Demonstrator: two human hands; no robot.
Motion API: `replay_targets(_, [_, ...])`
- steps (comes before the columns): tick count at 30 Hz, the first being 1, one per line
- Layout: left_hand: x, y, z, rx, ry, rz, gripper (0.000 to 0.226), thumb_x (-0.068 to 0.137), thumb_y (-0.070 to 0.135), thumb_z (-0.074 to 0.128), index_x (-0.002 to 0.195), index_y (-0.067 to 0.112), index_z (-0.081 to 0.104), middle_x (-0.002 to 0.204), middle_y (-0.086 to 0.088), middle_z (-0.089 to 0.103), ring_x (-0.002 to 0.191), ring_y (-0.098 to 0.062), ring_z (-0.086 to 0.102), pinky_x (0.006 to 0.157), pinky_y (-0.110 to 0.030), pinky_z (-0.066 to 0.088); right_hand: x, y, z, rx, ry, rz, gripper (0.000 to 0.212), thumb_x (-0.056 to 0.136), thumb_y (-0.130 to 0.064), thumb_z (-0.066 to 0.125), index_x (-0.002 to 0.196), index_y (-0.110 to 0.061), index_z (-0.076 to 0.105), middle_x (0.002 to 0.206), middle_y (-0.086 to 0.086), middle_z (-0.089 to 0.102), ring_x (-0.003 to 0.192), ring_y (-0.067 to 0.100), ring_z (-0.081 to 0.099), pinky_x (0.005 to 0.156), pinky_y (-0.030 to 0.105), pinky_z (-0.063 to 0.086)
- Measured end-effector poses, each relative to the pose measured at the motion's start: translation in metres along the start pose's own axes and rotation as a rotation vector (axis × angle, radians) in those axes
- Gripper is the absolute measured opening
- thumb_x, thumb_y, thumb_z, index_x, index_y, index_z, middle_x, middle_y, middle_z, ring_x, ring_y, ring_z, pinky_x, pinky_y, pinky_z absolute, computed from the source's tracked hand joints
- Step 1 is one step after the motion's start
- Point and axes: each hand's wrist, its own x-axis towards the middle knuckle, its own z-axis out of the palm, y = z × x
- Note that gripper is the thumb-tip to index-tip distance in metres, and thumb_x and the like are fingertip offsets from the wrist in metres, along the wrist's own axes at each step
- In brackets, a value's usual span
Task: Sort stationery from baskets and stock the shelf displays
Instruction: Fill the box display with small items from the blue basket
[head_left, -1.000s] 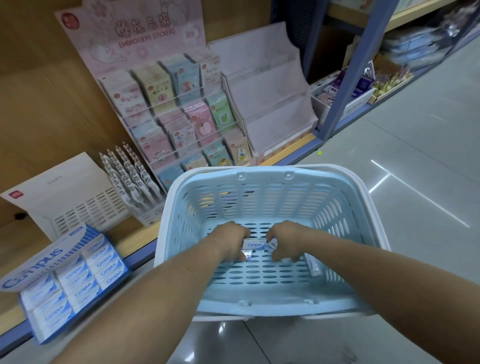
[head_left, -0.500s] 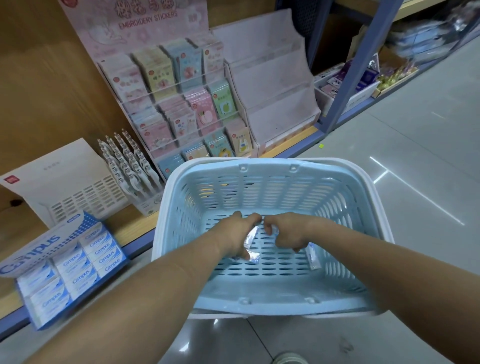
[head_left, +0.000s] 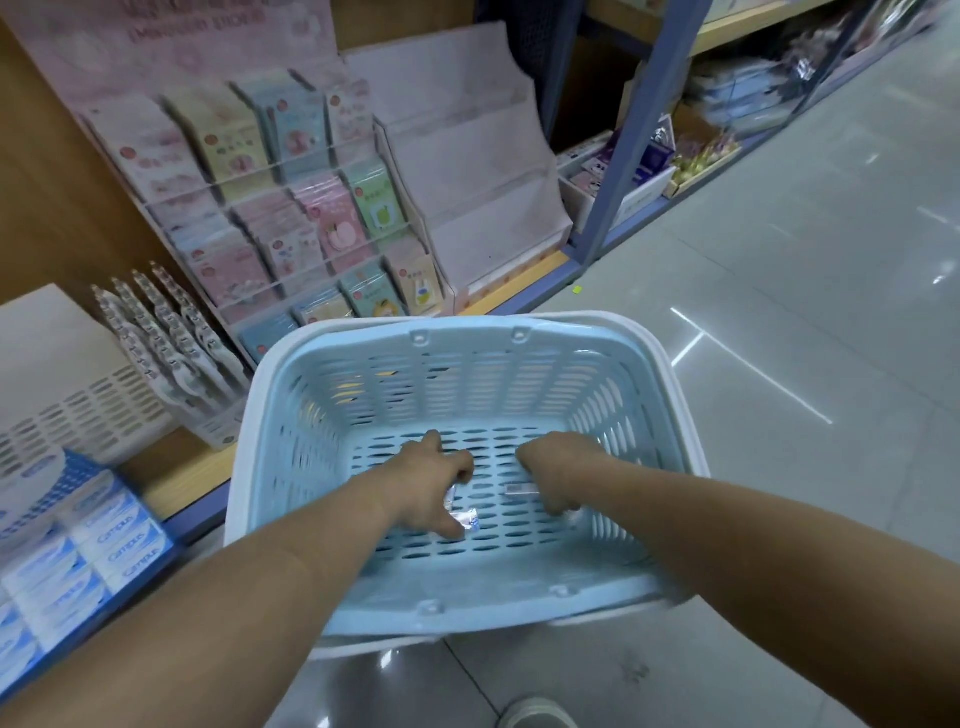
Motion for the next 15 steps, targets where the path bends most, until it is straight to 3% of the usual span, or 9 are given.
replay_targets(2, [-0.001, 0.004, 0.004, 0.109, -0.035, 0.026, 0.064, 0.066, 0.042, 0.082, 0.116, 0.026, 0.045, 0.115, -0.007, 0.035, 0.102, -0.03, 0.043, 0.082, -0.038, 0.047, 0.002, -0.004, -0.003, 0.101, 0.033, -0.031, 0.028, 0.081, -0.012, 0.061, 0.104, -0.021, 0.048, 0.113, 0.006, 0.06, 0.101, 0.027, 0.058, 0.074, 0.031, 0.045])
replay_targets(5, [-0.002, 0.0, 0.004, 0.12, 0.035, 0.031, 0.043, 0.073, 0.028, 0.075, 0.109, 0.022, 0.051, 0.107, -0.006, 0.036, 0.092, -0.029, 0.047, 0.072, -0.033, 0.044, 0.006, -0.008, -0.01, 0.314, 0.067, -0.02, 0.022, 0.082, -0.022, 0.06, 0.101, -0.02, 0.049, 0.103, 0.002, 0.061, 0.087, 0.023, 0.058, 0.071, 0.029, 0.048])
replay_targets(7, [-0.003, -0.006, -0.001, 0.085, 0.099, -0.015, 0.029, 0.075, 0.018, 0.067, 0.101, 0.022, 0.054, 0.1, -0.002, 0.034, 0.082, -0.025, 0.048, 0.067, -0.029, 0.041, 0.006, -0.009, -0.015, 0.504, 0.034, 0.002, 0.019, 0.083, -0.021, 0.06, 0.098, -0.021, 0.05, 0.091, 0.002, 0.06, 0.068, 0.02, 0.057, 0.058, 0.026, 0.046])
replay_targets(9, [-0.003, -0.011, -0.005, 0.062, 0.123, -0.059, 0.025, 0.074, 0.015, 0.065, 0.096, 0.02, 0.056, 0.099, 0.0, 0.036, 0.076, -0.023, 0.048, 0.061, -0.026, 0.035, 0.003, -0.01, -0.019, 0.72, -0.046, 0.0, 0.014, 0.083, -0.016, 0.06, 0.092, -0.022, 0.05, 0.073, 0.004, 0.055, 0.051, 0.018, 0.045, 0.044, 0.021, 0.036])
replay_targets(11, [-0.002, -0.011, -0.009, 0.034, 0.107, -0.083, 0.029, 0.07, 0.017, 0.069, 0.096, 0.021, 0.058, 0.097, 0.002, 0.039, 0.078, -0.021, 0.049, 0.058, -0.025, 0.033, -0.002, -0.011, -0.025, 0.934, -0.126, 0.018, 0.011, 0.085, -0.013, 0.056, 0.091, -0.022, 0.054, 0.067, 0.004, 0.05, 0.052, 0.018, 0.042, 0.043, 0.019, 0.031])
replay_targets(15, [-0.003, -0.008, -0.016, -0.063, -0.049, -0.126, 0.031, 0.065, 0.021, 0.077, 0.08, 0.027, 0.05, 0.08, 0.006, 0.051, 0.073, -0.019, 0.055, 0.057, -0.024, 0.041, -0.008, -0.013, -0.036, 1.208, -0.265, 0.059, 0.026, 0.089, -0.011, 0.042, 0.11, -0.018, 0.056, 0.076, 0.006, 0.052, 0.063, 0.017, 0.062, 0.049, 0.019, 0.034])
